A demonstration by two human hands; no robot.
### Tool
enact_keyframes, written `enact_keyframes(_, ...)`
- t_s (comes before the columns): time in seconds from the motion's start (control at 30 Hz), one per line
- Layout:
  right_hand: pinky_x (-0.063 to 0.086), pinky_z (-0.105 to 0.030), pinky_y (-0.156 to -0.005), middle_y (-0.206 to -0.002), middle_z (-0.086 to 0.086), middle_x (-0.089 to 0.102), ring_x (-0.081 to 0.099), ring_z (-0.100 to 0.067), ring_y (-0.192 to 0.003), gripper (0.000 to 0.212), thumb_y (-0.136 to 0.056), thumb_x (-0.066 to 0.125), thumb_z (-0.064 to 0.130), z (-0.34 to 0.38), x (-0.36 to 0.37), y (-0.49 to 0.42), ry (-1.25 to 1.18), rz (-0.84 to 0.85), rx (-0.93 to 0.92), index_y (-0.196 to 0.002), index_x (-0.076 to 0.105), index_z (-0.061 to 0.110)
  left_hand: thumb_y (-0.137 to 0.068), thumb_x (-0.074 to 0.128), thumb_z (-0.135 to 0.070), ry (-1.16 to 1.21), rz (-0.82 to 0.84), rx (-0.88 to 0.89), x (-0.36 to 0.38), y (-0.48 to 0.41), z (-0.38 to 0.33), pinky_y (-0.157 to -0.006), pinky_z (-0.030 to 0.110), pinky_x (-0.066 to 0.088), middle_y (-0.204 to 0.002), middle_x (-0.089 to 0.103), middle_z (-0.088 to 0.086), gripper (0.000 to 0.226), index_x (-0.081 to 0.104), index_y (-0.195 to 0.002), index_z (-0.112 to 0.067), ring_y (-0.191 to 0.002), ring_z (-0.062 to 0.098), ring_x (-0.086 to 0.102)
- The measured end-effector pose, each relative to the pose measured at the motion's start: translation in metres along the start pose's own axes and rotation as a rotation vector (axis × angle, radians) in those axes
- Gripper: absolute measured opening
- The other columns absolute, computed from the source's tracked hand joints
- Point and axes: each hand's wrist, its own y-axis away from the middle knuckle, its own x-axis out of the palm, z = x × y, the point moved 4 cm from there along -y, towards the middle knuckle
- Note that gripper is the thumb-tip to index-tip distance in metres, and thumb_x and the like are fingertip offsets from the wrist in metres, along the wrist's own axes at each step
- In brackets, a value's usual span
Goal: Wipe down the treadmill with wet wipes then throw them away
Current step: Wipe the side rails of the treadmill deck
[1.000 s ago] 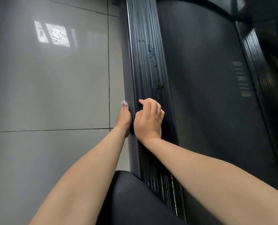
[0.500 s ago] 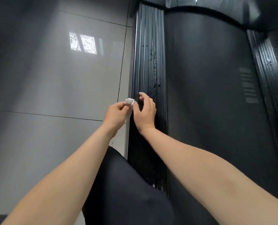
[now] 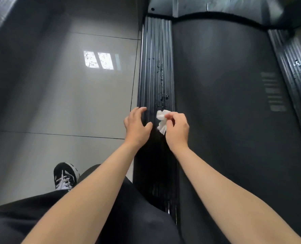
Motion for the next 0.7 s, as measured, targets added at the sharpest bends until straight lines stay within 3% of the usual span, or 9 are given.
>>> enact_keyframes(0.07,0.041,-0.017,-0.077,-0.105,0.008,0.055,0.049,-0.011,-0.100,0.030,-0.101,0.047,0.005,-0.016,-0.001,0.002,0.169,0.032,-0.066,-0.111,0.072,0.017,-0.100,0.057,-0.022,-0.061,0.074,-0.108,0.014,0.001,0.009,-0.122,0.039,0.014,-0.168,0.010,0.002,0.068,0.023,-0.159,-0.023,-0.153,0.029,0.009)
enact_keyframes(0.17,0.050,-0.039,-0.083,-0.109,0.000,0.062,0.050,-0.024,-0.105,0.030,-0.098,0.059,0.008,-0.038,0.009,0.017,0.448,0.036,-0.175,-0.126,0.069,0.012,-0.104,0.051,-0.027,-0.113,0.162,-0.107,0.030,0.006,0.023,-0.124,0.046,0.013,-0.169,-0.015,-0.004,0.077,0.001,-0.163,-0.026,-0.155,0.029,-0.002)
enact_keyframes(0.27,0.050,-0.044,-0.083,-0.110,-0.006,0.064,0.053,-0.032,-0.101,0.036,-0.092,0.065,0.004,-0.039,0.018,0.007,0.534,-0.028,-0.202,-0.128,0.066,0.009,-0.105,0.049,-0.029,-0.113,0.160,-0.078,0.032,0.004,0.029,-0.124,0.045,0.013,-0.168,-0.020,-0.006,0.078,-0.003,-0.162,-0.026,-0.155,0.028,-0.001)
enact_keyframes(0.43,0.032,-0.031,-0.084,-0.128,-0.002,0.053,0.044,-0.024,-0.110,0.046,-0.101,0.051,0.013,-0.014,0.026,-0.041,0.633,0.044,-0.124,-0.147,0.049,0.021,-0.105,0.048,-0.031,-0.128,0.155,-0.067,0.031,0.008,0.028,-0.125,0.050,0.017,-0.167,-0.020,-0.008,0.077,-0.004,-0.162,-0.028,-0.155,0.028,-0.001)
enact_keyframes(0.57,0.037,-0.037,-0.093,-0.135,-0.005,0.046,0.043,-0.025,-0.114,0.065,-0.101,0.052,0.015,-0.013,0.025,-0.036,0.689,0.102,-0.034,-0.158,0.024,0.021,-0.105,0.048,-0.030,-0.134,0.154,-0.061,0.031,0.009,0.027,-0.125,0.046,0.013,-0.168,-0.020,-0.005,0.076,-0.003,-0.162,-0.026,-0.155,0.028,-0.002)
enact_keyframes(0.7,0.038,-0.039,-0.098,-0.139,-0.009,0.045,0.045,-0.025,-0.118,0.067,-0.102,0.051,0.018,-0.031,0.014,0.016,0.741,0.081,0.034,-0.159,0.016,0.013,-0.105,0.048,-0.030,-0.155,0.174,-0.053,0.032,0.015,0.029,-0.126,0.047,0.012,-0.168,-0.021,-0.003,0.076,-0.002,-0.162,-0.027,-0.155,0.030,-0.001)
